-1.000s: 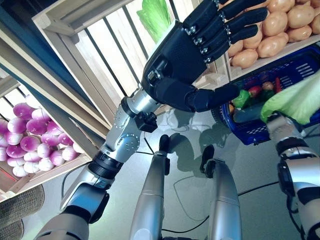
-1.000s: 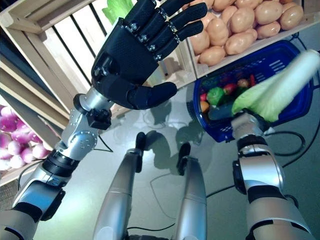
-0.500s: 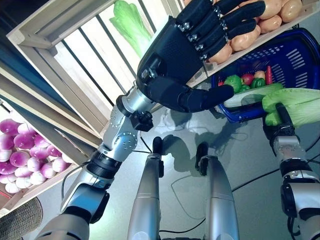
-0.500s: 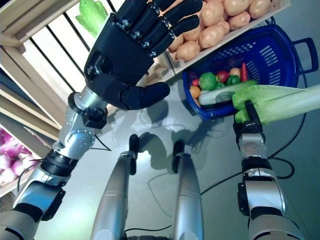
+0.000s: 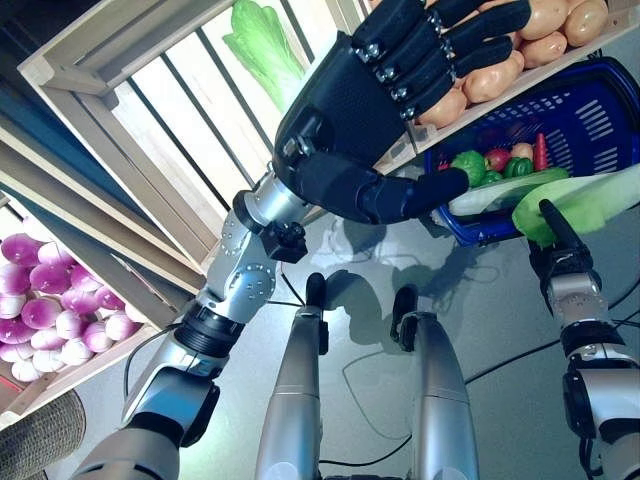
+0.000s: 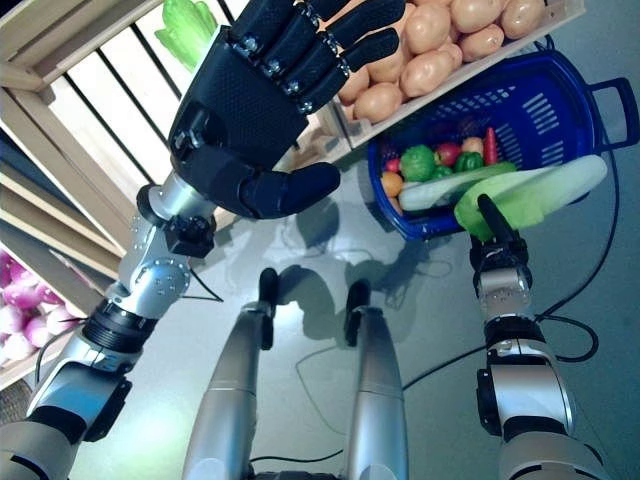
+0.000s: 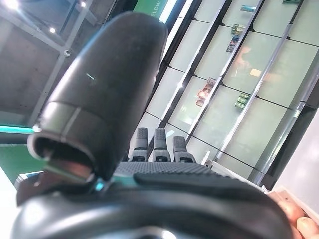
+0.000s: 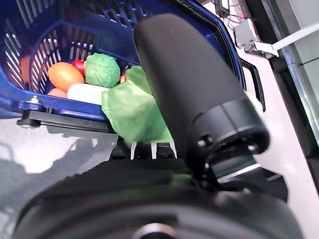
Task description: Put vegetables into the basket
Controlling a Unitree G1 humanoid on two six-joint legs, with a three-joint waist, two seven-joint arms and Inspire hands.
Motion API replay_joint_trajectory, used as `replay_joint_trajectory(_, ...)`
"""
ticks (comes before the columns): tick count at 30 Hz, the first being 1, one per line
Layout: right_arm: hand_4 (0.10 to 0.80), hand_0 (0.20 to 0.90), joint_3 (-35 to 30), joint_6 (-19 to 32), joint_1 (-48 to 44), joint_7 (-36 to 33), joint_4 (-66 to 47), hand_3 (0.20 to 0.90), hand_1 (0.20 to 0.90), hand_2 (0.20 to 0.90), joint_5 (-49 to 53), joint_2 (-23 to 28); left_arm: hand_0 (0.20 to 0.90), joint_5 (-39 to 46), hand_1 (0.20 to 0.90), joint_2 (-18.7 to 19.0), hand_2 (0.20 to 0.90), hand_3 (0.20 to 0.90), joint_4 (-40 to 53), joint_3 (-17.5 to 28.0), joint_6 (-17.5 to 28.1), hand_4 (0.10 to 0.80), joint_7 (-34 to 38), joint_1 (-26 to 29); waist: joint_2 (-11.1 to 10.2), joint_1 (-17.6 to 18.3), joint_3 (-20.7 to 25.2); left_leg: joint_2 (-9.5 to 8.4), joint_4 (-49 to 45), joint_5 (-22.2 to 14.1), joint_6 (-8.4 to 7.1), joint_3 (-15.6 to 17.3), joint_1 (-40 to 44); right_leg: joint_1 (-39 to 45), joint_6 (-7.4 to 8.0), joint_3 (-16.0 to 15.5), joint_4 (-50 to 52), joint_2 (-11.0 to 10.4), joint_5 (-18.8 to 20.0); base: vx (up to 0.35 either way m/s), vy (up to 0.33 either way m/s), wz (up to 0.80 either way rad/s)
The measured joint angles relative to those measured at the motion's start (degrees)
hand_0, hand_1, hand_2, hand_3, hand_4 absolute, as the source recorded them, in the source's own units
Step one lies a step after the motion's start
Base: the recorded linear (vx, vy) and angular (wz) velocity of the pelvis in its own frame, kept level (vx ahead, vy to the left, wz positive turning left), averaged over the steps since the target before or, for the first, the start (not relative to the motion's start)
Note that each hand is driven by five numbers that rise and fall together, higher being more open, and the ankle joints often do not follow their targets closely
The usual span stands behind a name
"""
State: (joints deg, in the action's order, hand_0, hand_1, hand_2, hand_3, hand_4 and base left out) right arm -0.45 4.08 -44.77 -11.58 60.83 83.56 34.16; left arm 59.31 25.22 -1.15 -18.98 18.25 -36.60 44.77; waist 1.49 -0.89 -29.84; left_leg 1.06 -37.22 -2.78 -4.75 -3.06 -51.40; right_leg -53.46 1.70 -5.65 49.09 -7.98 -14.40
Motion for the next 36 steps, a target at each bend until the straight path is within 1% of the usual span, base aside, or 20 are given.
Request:
replay_joint_trajectory(3, 0.4, 0.3, 0.2, 0.0, 0.0, 0.0, 0.0, 0.3, 0.3, 0.3, -0.4, 0.2, 0.9, 0.0, 0.9, 0.0, 0.9, 0.9, 0.0, 0.0, -0.1, 0.8, 0.0, 0.0, 0.0, 0.0, 0.0, 0.0, 0.0, 0.0, 0.0, 0.0, -0.1, -0.1, 0.0, 0.0, 0.0, 0.0, 0.0, 0.0, 0.0, 0.0)
replay_joint_trajectory(5, 0.4, 0.3, 1.0, 0.0, 0.0, 0.0, -0.1, 0.3, 0.3, 0.3, -2.6, 0.5, 0.9, 0.0, 0.9, 0.0, 0.9, 0.9, 0.0, 0.0, -0.2, 0.8, 0.1, 0.0, 0.0, 0.0, 0.0, 0.01, 0.0, 0.0, 0.0, 0.0, -0.1, -0.1, 0.0, -0.1, 0.0, 0.0, 0.0, 0.0, 0.0, 0.0)
replay_joint_trajectory(7, 0.4, 0.3, 1.9, -1.2, -0.1, 0.3, -1.3, 0.3, 0.3, 0.3, -4.2, 0.8, 0.9, 0.0, 0.9, 0.0, 0.9, 0.9, 0.0, 0.0, -0.2, 0.8, 0.1, 0.0, 0.0, -0.1, 0.0, 0.01, 0.0, 0.0, -0.01, 0.0, -0.3, -0.4, -0.01, 0.0, 0.0, 0.0, 0.0, 0.0, 0.0, 0.0)
replay_joint_trajectory(9, 0.4, 0.3, 4.0, -2.6, -1.4, 0.6, -4.9, 0.3, 0.3, 0.3, -4.8, -0.6, 0.9, 0.0, 0.9, -0.5, 0.9, 0.9, 0.0, 0.0, -0.3, 0.8, 0.2, 0.0, 0.5, -0.5, -0.1, 0.03, 0.0, 0.0, -0.03, 0.0, -0.8, -0.9, -0.05, -0.1, 0.2, 0.0, 0.1, 0.0, 0.0, 0.0)
replay_joint_trajectory(11, 0.4, 0.3, 5.3, -3.4, -3.6, 1.7, -5.7, 0.3, 0.3, 0.3, -5.0, -2.4, 0.9, 0.0, 0.9, -1.1, 0.9, 0.9, 0.0, -0.1, -0.4, 0.8, 0.2, 0.0, 1.0, -1.3, -0.1, 0.03, -0.4, 0.0, -0.08, -0.1, -1.2, -1.1, -0.34, -0.3, 0.4, -0.1, 0.1, 0.022, 0.006, 0.08)
replay_joint_trajectory(14, 0.4, 0.3, 6.0, -4.1, -5.6, 2.6, -8.2, 0.3, 0.3, 0.3, -7.5, -4.5, 0.9, 0.0, 0.9, -1.3, 0.9, 0.9, 0.0, -0.1, -0.4, 0.8, 0.3, 0.1, 1.5, -2.8, -0.1, 0.04, -0.7, 0.1, -0.13, -0.1, -1.7, -1.1, -0.5, -1.2, 0.4, -0.5, -0.1, 0.017, 0.009, 0.12)
replay_joint_trajectory(16, 0.4, 0.3, 5.7, -4.0, -5.9, 2.6, -8.8, 0.3, 0.3, 0.3, -9.0, -4.5, 0.9, 0.0, 0.9, -1.3, 0.9, 0.9, 0.0, 0.0, -0.4, 0.8, 0.5, 0.1, 1.5, -3.7, -0.1, -0.02, -1.0, -0.1, 0.08, -0.1, -2.0, -1.1, -0.33, -1.3, 0.4, -0.6, -0.2, 0.015, 0.001, 0.08)
replay_joint_trajectory(18, 0.4, 0.3, 5.7, -4.0, -6.0, 2.6, -9.5, 0.3, 0.3, 0.3, -10.8, -4.4, 0.9, 0.0, 0.9, -1.1, 0.9, 0.9, 0.0, 0.3, -0.4, 0.8, 0.9, 0.1, 1.5, -3.6, -0.1, -0.16, -1.7, -0.3, 0.43, 0.0, -2.6, -1.1, -0.11, -1.4, 0.4, -0.8, -0.3, 0.016, -0.003, 0.07)
replay_joint_trajectory(19, 0.703, 0.754, 5.9, -4.0, -6.1, 2.6, -9.7, 0.754, 0.754, 0.754, -11.6, -4.4, 0.9, 0.0, 0.9, -1.1, 0.9, 0.9, 0.0, 0.3, -0.4, 0.8, 1.0, 0.1, 1.5, -3.6, -0.1, -0.19, -2.1, -0.4, 0.65, 0.0, -2.8, -1.1, 0.03, -1.4, 0.5, -0.8, -0.2, 0.0, 0.0, 0.0)
replay_joint_trajectory(20, 0.8, 0.9, 5.9, -4.0, -6.1, 2.6, -9.7, 0.9, 0.9, 0.9, -11.9, -4.5, 0.9, 0.0, 0.9, -1.1, 0.9, 0.9, 0.0, 0.3, -0.4, 0.8, 1.0, 0.1, 1.5, -3.5, -0.1, -0.24, -2.5, -0.6, 0.85, 0.1, -2.9, -1.1, 0.19, -1.3, 0.5, -0.9, -0.1, 0.0, 0.0, 0.0)
replay_joint_trajectory(22, 0.8, 0.9, 5.9, -4.0, -6.0, 2.3, -9.7, 0.9, 0.9, 0.9, -13.7, -4.6, 0.9, -0.1, 0.9, -1.1, 0.9, 0.9, 0.0, 0.3, -0.4, 0.8, 1.0, 0.1, 1.5, -3.3, -0.1, -0.32, -2.6, -0.8, 1.31, 0.2, -3.2, -1.1, 0.53, -1.2, 0.5, -0.9, 0.1, 0.004, -0.001, -0.02)
replay_joint_trajectory(26, 0.8, 0.9, 6.2, -4.1, -5.9, 1.2, -11.3, 0.9, 0.9, 0.9, -15.9, -4.6, 0.9, -0.1, 0.9, -1.1, 0.9, 0.9, 0.0, 0.3, -0.4, 0.8, 1.0, 0.1, 1.4, -3.0, -0.1, -0.32, -2.6, -0.7, 1.37, 0.2, -3.2, -1.1, 0.44, -1.0, 0.5, -0.9, 0.0, 0.0, 0.0, 0.0)
replay_joint_trajectory(28, 0.8, 0.9, 6.4, -4.1, -5.4, -0.5, -13.8, 0.9, 0.9, 0.9, -16.6, -5.0, 0.9, -0.8, 0.9, -1.1, 0.9, 0.9, 0.0, 0.3, -0.4, 0.8, 1.0, 0.0, 1.4, -2.7, -0.1, -0.31, -2.0, -0.4, 1.34, 0.1, -3.0, -1.1, 0.49, -1.0, 0.3, -0.9, 0.1, -0.001, -0.004, 0.04)
replay_joint_trajectory(31, 0.8, 0.9, 6.6, -4.1, -4.3, -2.9, -16.6, 0.9, 0.9, 0.9, -20.6, -6.2, 0.9, -2.7, 0.9, -1.0, 0.9, 0.9, 0.0, 0.3, -0.4, 0.8, 1.2, -0.1, 1.3, -2.1, -0.1, -0.3, -1.5, -0.3, 1.23, 0.1, -2.9, -1.1, 0.69, -1.1, 0.0, -0.8, 0.2, -0.003, -0.003, 0.01)
replay_joint_trajectory(36, 0.8, 0.9, 7.9, -4.1, 0.4, -8.3, -21.4, 0.9, 0.9, 0.9, -27.0, -8.4, 0.9, -7.7, 0.9, -0.8, 0.9, 0.9, 0.1, 0.3, -0.5, 0.8, 2.8, -1.1, 1.2, -1.3, -0.1, -0.2, -0.4, 0.0, 0.91, 0.1, -1.3, 0.6, 0.7, -1.2, -1.3, -0.6, 0.3, 0.0, 0.0, 0.0)
